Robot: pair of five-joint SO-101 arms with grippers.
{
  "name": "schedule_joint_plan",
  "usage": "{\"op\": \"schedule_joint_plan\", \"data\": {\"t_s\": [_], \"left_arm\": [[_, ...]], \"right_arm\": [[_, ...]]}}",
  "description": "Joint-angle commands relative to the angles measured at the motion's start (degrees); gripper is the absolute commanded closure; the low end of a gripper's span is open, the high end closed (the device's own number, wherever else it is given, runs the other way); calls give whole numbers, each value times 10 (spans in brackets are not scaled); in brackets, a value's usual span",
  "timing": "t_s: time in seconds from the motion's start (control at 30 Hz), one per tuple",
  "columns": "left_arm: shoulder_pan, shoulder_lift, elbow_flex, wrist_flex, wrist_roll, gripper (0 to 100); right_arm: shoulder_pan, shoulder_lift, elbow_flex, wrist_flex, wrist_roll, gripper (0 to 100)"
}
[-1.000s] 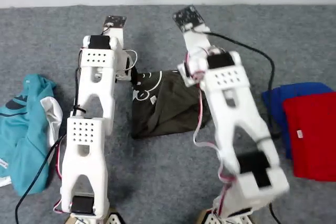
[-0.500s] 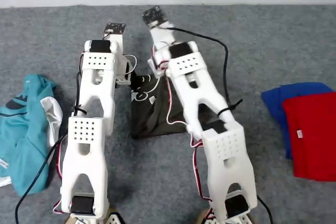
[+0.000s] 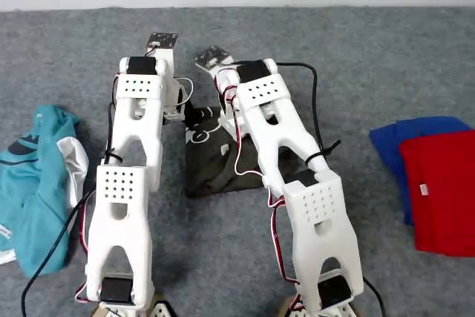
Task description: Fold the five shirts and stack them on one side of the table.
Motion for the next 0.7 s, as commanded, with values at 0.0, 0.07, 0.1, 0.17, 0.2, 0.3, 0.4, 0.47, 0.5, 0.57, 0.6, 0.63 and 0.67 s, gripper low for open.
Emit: {"op": "schedule_joint_plan", "data": {"t_s": [0.0,0.07,0.1,0.17,0.2,0.3,0.4,0.47,0.5,0.57,0.6,0.63,0.67], "left_arm": [[-4,-2,-1,-1,-6,772],[-4,-2,-1,-1,-6,772],[-4,-1,-1,-1,-6,772],[-4,-1,-1,-1,-6,772],[-4,-1,-1,-1,-6,772],[-4,-1,-1,-1,-6,772],[-4,-1,-1,-1,-6,772],[-4,-1,-1,-1,-6,772],[-4,-1,-1,-1,-6,772],[-4,-1,-1,-1,-6,772],[-4,-1,-1,-1,-6,772],[-4,-1,0,-1,-6,772],[-4,-1,0,-1,-6,772]], "right_arm": [[11,-17,-25,46,16,751],[15,-25,-25,71,30,751],[16,-29,-25,81,33,751],[27,-40,-25,95,33,751],[32,-45,-25,100,36,751],[51,-55,-22,123,62,751],[80,-65,4,124,69,751],[98,-73,32,124,69,751],[107,-80,48,124,69,751],[119,-97,84,124,70,751],[124,-109,106,124,70,751],[129,-123,132,124,70,751],[132,-137,157,124,70,751]]}}
